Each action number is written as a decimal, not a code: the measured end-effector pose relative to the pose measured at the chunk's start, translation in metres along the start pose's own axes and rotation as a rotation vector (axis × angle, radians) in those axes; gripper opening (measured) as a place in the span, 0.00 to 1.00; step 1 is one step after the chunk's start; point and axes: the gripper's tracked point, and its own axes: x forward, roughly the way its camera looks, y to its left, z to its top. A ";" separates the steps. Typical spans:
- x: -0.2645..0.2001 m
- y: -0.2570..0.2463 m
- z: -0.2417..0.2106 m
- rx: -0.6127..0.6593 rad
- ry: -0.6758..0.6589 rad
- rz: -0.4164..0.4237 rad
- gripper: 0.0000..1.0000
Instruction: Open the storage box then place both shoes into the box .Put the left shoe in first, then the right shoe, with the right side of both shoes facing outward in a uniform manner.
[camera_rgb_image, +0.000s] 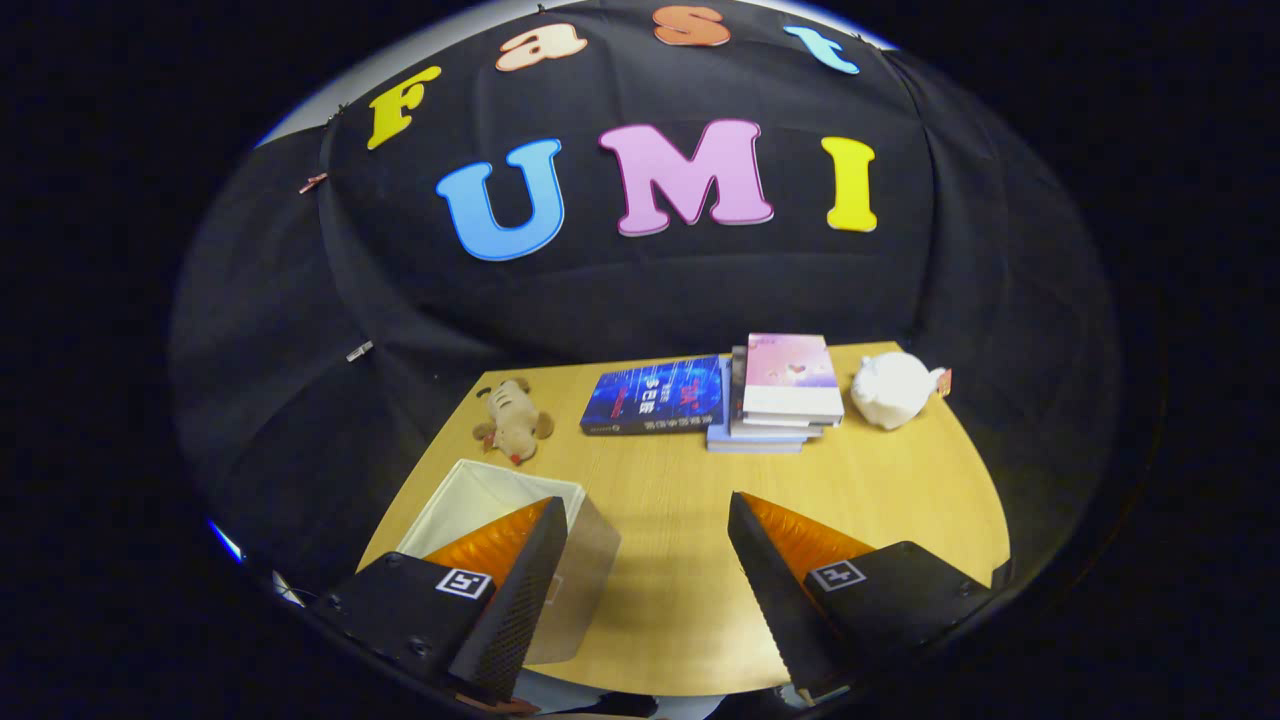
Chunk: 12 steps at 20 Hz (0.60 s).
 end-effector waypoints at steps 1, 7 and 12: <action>-0.004 -0.015 0.014 -0.019 -0.039 0.007 0.99; -0.036 -0.090 0.097 -0.047 -0.290 0.047 0.99; -0.064 -0.115 0.139 -0.114 -0.466 0.052 0.98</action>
